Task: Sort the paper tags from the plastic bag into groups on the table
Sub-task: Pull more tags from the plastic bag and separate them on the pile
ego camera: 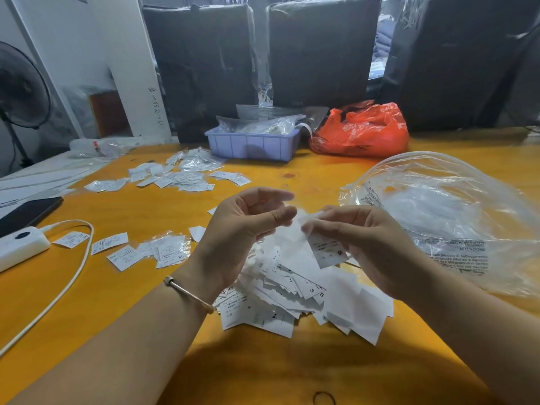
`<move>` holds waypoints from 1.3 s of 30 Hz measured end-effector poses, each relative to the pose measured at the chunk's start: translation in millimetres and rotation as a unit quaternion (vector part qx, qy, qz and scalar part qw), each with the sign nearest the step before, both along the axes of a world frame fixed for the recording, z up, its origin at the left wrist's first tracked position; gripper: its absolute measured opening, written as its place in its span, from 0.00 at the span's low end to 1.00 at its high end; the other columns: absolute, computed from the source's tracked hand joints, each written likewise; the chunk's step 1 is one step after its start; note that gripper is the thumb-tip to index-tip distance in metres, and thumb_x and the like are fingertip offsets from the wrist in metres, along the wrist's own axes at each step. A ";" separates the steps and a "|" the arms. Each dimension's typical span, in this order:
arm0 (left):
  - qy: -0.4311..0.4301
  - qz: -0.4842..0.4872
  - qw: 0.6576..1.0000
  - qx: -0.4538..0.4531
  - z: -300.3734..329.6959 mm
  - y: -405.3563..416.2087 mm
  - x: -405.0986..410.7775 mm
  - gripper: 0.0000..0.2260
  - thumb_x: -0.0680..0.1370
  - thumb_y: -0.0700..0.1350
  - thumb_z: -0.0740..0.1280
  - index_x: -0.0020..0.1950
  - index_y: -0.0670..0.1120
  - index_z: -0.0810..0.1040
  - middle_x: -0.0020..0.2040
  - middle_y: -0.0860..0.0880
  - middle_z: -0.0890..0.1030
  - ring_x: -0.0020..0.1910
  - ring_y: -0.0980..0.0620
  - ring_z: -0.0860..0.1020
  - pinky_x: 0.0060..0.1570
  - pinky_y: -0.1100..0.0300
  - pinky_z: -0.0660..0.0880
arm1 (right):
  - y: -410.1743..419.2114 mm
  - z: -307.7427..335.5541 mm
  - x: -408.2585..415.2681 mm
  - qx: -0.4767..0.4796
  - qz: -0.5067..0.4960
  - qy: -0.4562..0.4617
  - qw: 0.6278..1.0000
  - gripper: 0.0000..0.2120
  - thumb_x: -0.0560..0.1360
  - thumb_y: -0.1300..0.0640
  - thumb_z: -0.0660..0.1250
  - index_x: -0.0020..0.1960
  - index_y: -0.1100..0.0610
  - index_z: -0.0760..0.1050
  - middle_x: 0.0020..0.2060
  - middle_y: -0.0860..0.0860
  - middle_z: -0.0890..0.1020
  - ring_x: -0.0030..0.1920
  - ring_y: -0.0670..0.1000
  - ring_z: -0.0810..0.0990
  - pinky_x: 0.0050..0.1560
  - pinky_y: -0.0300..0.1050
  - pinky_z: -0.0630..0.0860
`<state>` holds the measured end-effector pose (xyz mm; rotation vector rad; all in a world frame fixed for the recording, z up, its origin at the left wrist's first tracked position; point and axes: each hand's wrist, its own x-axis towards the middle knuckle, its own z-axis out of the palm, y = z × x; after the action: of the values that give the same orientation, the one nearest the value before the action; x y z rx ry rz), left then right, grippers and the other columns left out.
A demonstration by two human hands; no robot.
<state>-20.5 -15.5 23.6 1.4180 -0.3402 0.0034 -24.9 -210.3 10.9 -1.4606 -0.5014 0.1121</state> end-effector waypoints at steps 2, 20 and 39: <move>-0.008 0.017 1.000 0.004 -0.1 1.5 0.5 0.12 0.61 0.49 0.77 0.43 0.52 0.87 0.40 0.50 0.83 0.38 0.55 0.80 0.44 0.58 0.70 | -2.7 4.0 -0.7 -0.045 0.015 -0.009 0.999 0.16 0.66 0.47 0.75 0.46 0.59 0.85 0.39 0.48 0.83 0.42 0.46 0.80 0.43 0.35 0.75; -0.010 0.031 0.995 0.095 -6.5 0.2 2.8 0.13 0.68 0.49 0.74 0.43 0.39 0.82 0.33 0.49 0.82 0.32 0.56 0.79 0.31 0.67 0.74 | -7.1 6.2 1.2 -0.033 -0.139 -0.002 0.990 0.09 0.65 0.54 0.73 0.39 0.60 0.82 0.31 0.50 0.82 0.33 0.44 0.77 0.34 0.32 0.72; -0.378 0.099 0.811 0.435 -9.6 -5.9 -1.6 0.32 0.70 0.63 0.72 0.70 0.50 0.74 0.64 0.53 0.78 0.65 0.56 0.72 0.61 0.61 0.73 | -3.9 3.5 -2.1 -0.062 -0.153 -0.041 0.985 0.10 0.62 0.48 0.74 0.31 0.54 0.81 0.27 0.49 0.79 0.30 0.45 0.75 0.30 0.32 0.70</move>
<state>-22.2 -21.5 14.0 2.3370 -0.9319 0.6812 -27.1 -214.2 14.4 -1.6532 -0.3366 -0.1634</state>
